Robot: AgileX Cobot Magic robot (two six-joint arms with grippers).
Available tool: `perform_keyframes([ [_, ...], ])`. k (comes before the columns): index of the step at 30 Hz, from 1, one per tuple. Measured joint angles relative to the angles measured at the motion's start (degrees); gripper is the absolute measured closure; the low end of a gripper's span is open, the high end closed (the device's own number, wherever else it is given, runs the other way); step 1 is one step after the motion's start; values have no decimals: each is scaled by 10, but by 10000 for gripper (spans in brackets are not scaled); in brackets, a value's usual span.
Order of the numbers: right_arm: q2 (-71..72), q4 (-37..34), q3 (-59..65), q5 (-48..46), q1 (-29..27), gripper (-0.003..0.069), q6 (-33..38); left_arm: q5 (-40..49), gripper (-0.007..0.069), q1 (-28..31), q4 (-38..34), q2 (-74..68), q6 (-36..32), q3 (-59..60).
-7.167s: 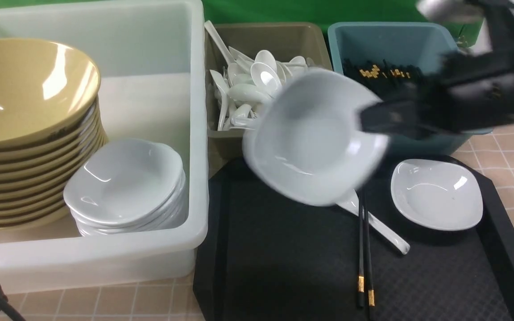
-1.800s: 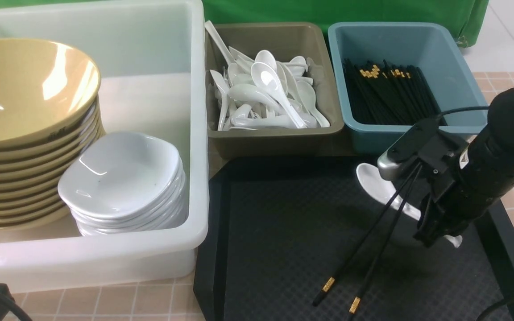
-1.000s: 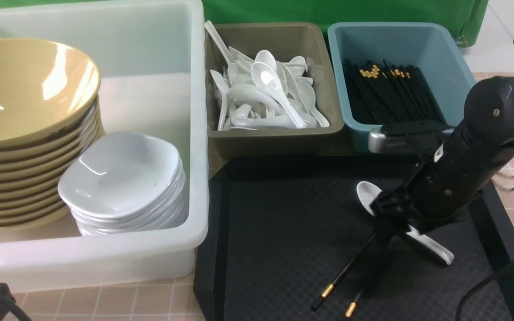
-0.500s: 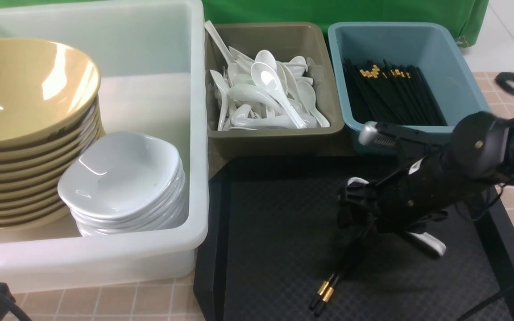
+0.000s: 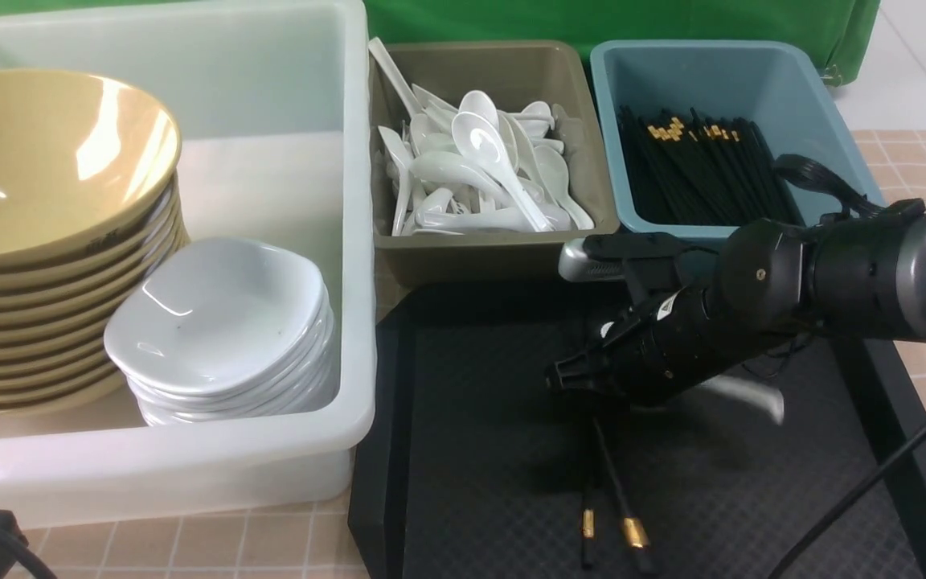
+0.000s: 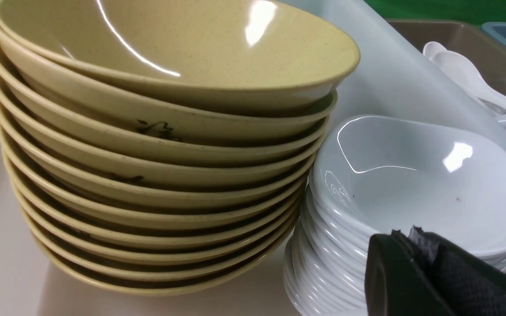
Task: On brown table put chopsticks spoon bowls plates into blue grey white boxes.
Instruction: 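Grasp the chopsticks with the right gripper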
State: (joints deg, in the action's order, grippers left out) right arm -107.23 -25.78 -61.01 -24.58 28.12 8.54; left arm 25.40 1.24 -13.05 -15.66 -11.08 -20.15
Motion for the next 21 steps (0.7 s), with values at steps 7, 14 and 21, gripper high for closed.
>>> perform_keyframes([
  [7,23,28,4,-62,1,577,23,0,623,0,0,0,0,0],
  [14,104,70,12,-127,1,577,43,0,623,0,0,0,0,0],
  [21,124,74,13,-144,1,577,68,0,623,0,0,0,0,0],
])
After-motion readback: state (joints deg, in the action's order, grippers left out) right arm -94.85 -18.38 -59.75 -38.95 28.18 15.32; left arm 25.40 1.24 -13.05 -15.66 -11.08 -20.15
